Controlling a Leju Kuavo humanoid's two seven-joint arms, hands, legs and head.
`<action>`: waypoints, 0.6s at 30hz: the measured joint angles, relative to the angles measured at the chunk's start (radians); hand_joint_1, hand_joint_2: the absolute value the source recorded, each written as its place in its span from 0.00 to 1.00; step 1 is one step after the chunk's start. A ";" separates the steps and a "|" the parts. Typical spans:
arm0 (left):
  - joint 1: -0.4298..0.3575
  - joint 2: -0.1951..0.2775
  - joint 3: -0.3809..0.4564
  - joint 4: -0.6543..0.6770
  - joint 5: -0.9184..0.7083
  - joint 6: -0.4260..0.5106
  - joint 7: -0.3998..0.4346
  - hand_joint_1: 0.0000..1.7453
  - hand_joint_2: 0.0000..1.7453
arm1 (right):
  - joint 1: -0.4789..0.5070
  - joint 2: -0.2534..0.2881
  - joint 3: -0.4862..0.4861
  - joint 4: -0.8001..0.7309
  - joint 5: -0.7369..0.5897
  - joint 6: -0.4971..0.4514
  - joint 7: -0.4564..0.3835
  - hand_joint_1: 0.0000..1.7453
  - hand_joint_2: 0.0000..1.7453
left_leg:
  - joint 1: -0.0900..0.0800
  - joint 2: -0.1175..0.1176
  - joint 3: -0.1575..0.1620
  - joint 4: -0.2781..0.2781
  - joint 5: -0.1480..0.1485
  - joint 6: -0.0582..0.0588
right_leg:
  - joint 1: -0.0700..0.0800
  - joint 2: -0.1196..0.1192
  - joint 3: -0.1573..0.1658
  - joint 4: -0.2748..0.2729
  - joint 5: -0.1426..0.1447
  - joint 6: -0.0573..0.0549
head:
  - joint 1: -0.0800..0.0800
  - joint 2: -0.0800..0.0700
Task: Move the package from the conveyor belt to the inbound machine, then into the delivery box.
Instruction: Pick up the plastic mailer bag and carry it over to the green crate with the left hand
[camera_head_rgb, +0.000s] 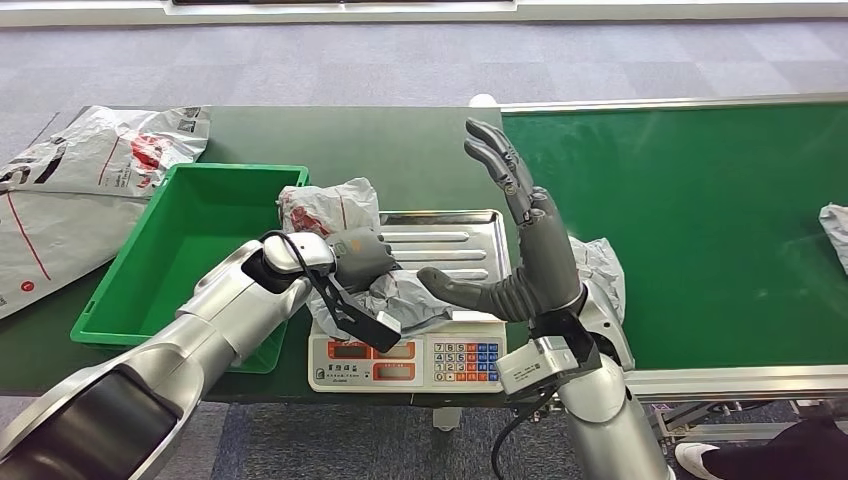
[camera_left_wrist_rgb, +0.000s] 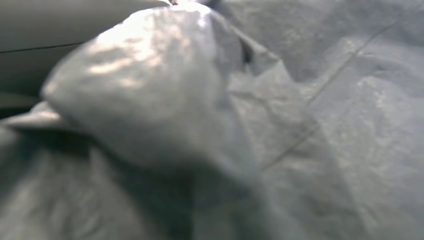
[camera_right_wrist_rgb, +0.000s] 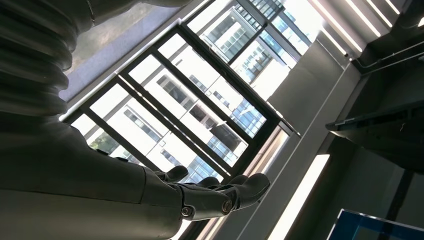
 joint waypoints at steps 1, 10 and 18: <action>0.000 0.000 0.000 0.000 0.000 0.000 0.000 1.00 1.00 | 0.000 0.000 0.000 0.000 0.000 0.000 0.000 0.00 1.00 | 0.000 0.000 0.000 0.000 0.000 0.000 | 0.000 0.000 0.000 0.000 0.000 0.000 | 0.000 0.000; 0.000 0.000 0.000 0.000 0.000 0.000 0.000 1.00 1.00 | 0.000 0.000 0.000 -0.002 0.000 0.000 0.000 0.00 1.00 | 0.000 0.000 0.000 0.000 0.000 0.000 | 0.000 0.000 0.000 0.000 0.000 0.000 | 0.000 0.000; 0.000 0.000 0.000 0.000 0.000 0.000 0.000 1.00 1.00 | 0.001 0.000 0.000 -0.002 0.000 0.000 0.000 0.00 1.00 | 0.000 0.000 0.000 0.000 0.000 0.000 | 0.000 0.000 0.000 0.000 0.000 0.000 | 0.000 0.000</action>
